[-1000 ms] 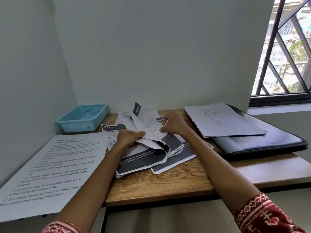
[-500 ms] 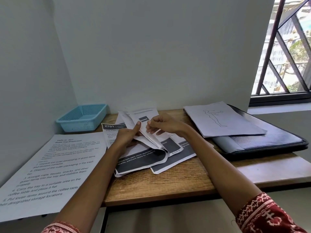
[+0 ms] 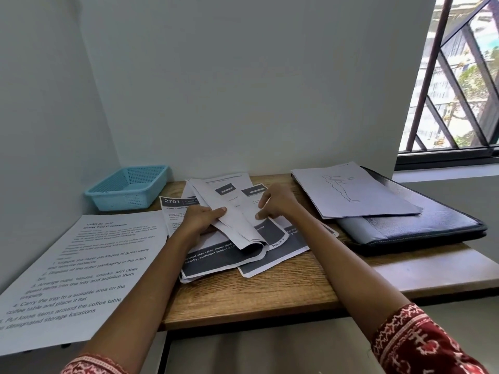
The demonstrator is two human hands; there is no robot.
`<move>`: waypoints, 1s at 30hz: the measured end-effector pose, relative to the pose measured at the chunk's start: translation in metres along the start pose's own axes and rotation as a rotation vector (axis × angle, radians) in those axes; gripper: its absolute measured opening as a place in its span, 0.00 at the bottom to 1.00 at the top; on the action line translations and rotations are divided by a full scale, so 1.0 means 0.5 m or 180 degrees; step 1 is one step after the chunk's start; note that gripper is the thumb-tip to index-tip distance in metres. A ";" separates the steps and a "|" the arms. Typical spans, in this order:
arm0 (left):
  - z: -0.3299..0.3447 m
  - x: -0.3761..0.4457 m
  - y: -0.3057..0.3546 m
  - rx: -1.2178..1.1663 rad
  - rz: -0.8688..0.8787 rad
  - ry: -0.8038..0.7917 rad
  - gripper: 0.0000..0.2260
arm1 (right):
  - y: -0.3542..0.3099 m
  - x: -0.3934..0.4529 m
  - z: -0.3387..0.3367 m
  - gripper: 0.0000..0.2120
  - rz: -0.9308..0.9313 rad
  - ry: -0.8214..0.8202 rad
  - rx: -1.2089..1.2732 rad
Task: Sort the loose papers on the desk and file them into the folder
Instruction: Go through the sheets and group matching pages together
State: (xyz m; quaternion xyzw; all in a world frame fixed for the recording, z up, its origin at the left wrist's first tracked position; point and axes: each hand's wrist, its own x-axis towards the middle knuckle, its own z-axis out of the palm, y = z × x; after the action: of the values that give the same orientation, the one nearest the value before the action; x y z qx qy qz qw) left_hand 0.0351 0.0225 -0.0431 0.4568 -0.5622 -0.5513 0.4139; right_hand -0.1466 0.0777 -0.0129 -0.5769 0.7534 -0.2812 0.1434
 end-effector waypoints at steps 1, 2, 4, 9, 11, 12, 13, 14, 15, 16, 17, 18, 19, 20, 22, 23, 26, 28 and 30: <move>0.000 -0.001 0.000 -0.0013 0.0001 -0.0008 0.10 | 0.000 -0.002 -0.002 0.11 -0.0009 0.0054 0.0146; 0.000 -0.001 0.000 -0.0013 0.0001 -0.0012 0.10 | 0.000 -0.003 -0.004 0.08 0.0007 0.0072 0.0299; -0.001 -0.003 0.000 0.0015 0.0004 -0.0010 0.10 | 0.002 -0.006 -0.005 0.08 0.0053 0.0053 0.0537; -0.012 -0.011 0.017 -0.0012 0.0011 0.0013 0.09 | 0.003 -0.010 -0.010 0.06 0.0130 -0.0010 0.0895; -0.018 -0.011 0.020 -0.0020 0.0043 0.0076 0.10 | 0.005 -0.008 -0.011 0.04 0.0114 0.0041 0.0897; -0.021 -0.010 0.019 0.0029 0.0081 0.0113 0.12 | 0.007 -0.007 -0.011 0.05 0.0098 0.0112 0.0862; -0.025 -0.008 0.018 0.0128 0.0162 0.0166 0.14 | 0.009 -0.005 -0.013 0.03 0.0070 0.0209 0.0772; -0.027 -0.009 0.018 0.0244 0.0249 0.0214 0.16 | 0.011 -0.004 -0.018 0.02 0.0019 0.0337 0.0651; -0.028 -0.009 0.017 0.0337 0.0318 0.0253 0.18 | 0.014 -0.001 -0.023 0.04 -0.0018 0.0483 0.0519; -0.029 -0.009 0.016 0.0382 0.0353 0.0268 0.19 | 0.016 0.002 -0.031 0.04 -0.0035 0.0641 0.0402; -0.029 -0.007 0.014 0.0407 0.0395 0.0281 0.20 | 0.017 0.005 -0.039 0.03 -0.0040 0.0804 0.0308; -0.028 -0.007 0.014 0.0441 0.0412 0.0289 0.20 | 0.017 0.006 -0.051 0.03 -0.0041 0.0988 0.0220; -0.027 -0.008 0.014 0.0457 0.0440 0.0300 0.20 | 0.014 0.005 -0.065 0.05 -0.0057 0.1194 0.0130; -0.026 -0.009 0.015 0.0470 0.0452 0.0300 0.19 | 0.011 0.004 -0.080 0.06 -0.0086 0.1413 0.0048; -0.025 -0.007 0.021 0.0521 0.0493 0.0324 0.19 | -0.001 -0.003 -0.114 0.10 -0.0210 0.1808 -0.0091; -0.026 -0.008 0.025 0.0563 0.0508 0.0389 0.19 | -0.007 -0.008 -0.133 0.11 -0.0269 0.1924 -0.0169; -0.036 -0.010 0.062 0.0860 0.0559 0.0574 0.20 | -0.014 -0.007 -0.185 0.11 -0.0399 0.2070 -0.0425; -0.049 -0.016 0.117 0.1272 0.0813 0.0756 0.15 | -0.015 -0.006 -0.212 0.11 -0.0442 0.2144 -0.0461; -0.055 -0.021 0.187 0.1932 0.1094 0.0913 0.10 | -0.016 -0.004 -0.229 0.11 -0.0442 0.2219 -0.0376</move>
State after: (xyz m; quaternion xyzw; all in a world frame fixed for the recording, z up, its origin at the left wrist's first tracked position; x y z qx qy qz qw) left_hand 0.0587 0.0237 0.0522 0.5302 -0.7048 -0.2125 0.4207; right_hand -0.2017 0.1076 0.0832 -0.5035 0.7309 -0.4261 -0.1753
